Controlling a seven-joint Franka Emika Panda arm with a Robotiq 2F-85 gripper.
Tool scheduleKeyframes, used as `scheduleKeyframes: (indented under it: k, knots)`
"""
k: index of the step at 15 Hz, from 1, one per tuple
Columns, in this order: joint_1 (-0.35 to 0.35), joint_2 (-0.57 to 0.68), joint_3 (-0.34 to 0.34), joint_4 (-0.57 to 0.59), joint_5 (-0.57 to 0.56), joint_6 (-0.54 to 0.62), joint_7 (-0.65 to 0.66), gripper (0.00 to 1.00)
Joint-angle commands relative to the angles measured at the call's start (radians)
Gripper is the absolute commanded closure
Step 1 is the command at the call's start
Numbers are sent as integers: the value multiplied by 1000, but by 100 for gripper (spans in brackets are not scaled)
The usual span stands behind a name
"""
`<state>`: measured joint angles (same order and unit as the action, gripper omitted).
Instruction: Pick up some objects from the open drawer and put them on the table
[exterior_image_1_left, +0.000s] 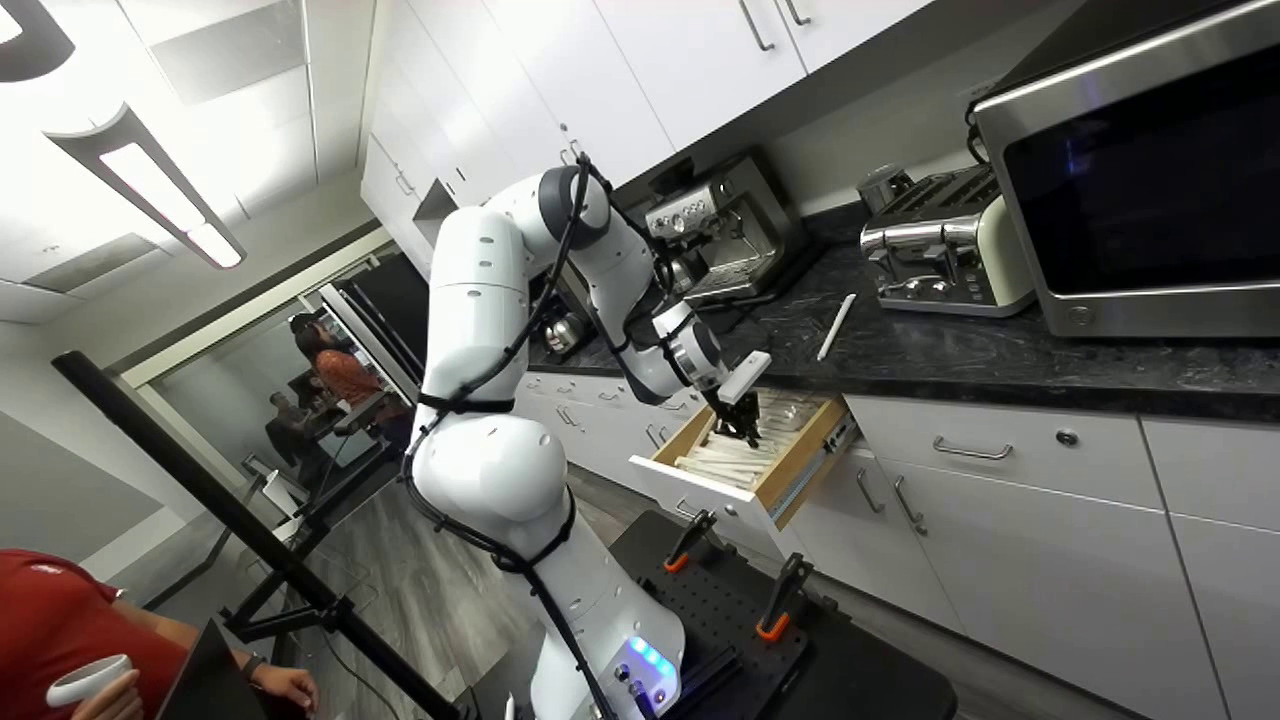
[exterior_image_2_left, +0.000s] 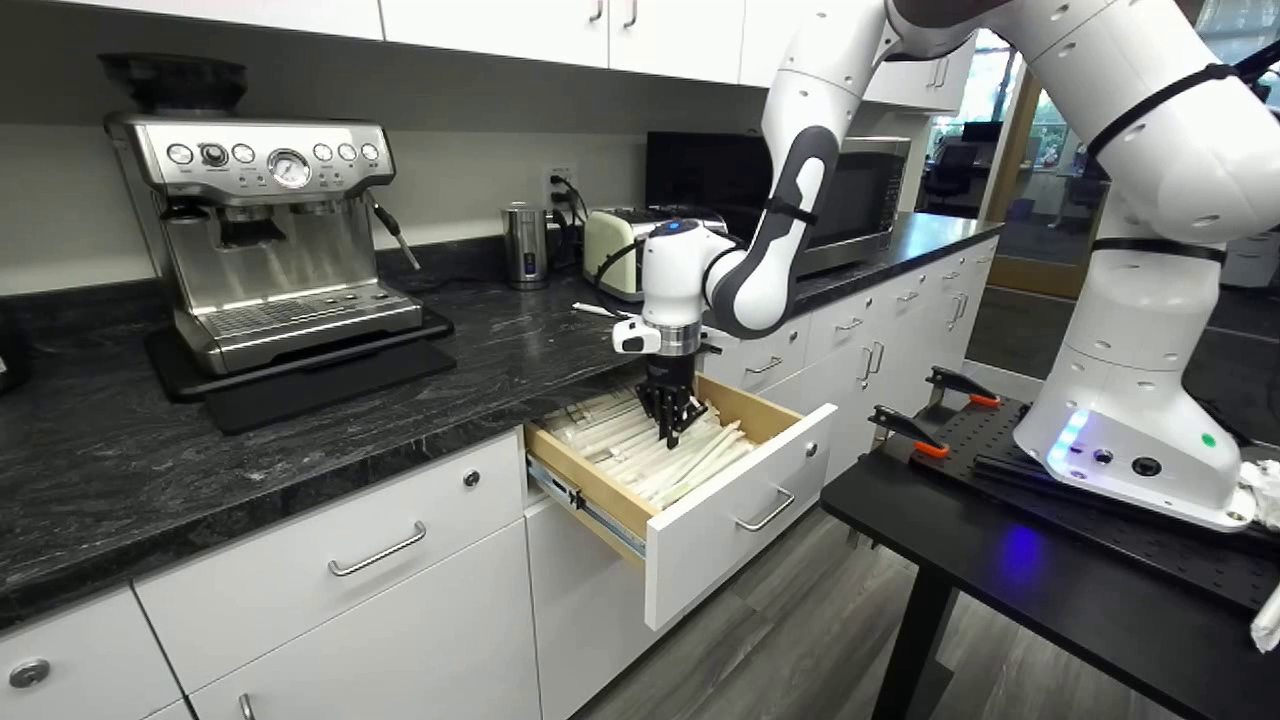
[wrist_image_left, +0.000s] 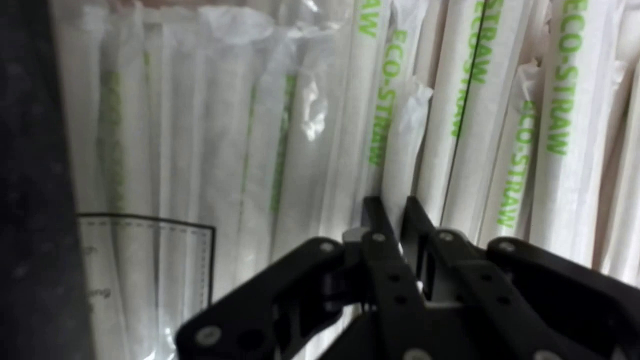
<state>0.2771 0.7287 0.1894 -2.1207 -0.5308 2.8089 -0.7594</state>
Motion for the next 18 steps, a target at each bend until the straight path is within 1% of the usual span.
scheduleKeyframes:
  k: [1,2,4,7,9,13,15,16,17,18]
  knots:
    - [26,-33,-21,-20,-21,29,40,100]
    - [32,-48,-25,-32,-24,33,48,98]
    - [38,-85,-30,-60,-24,35,66,100]
    - [46,-182,-38,-130,-32,42,117,100]
    - [58,-254,-54,-170,-60,52,168,100]
    - [52,-385,-65,-227,-135,63,282,100]
    - [69,-442,-92,-254,-161,60,330,100]
    - [68,-465,-91,-268,-165,44,340,100]
    - [23,-387,-38,-201,-151,26,299,100]
    - [20,-403,-36,-209,-152,25,303,99]
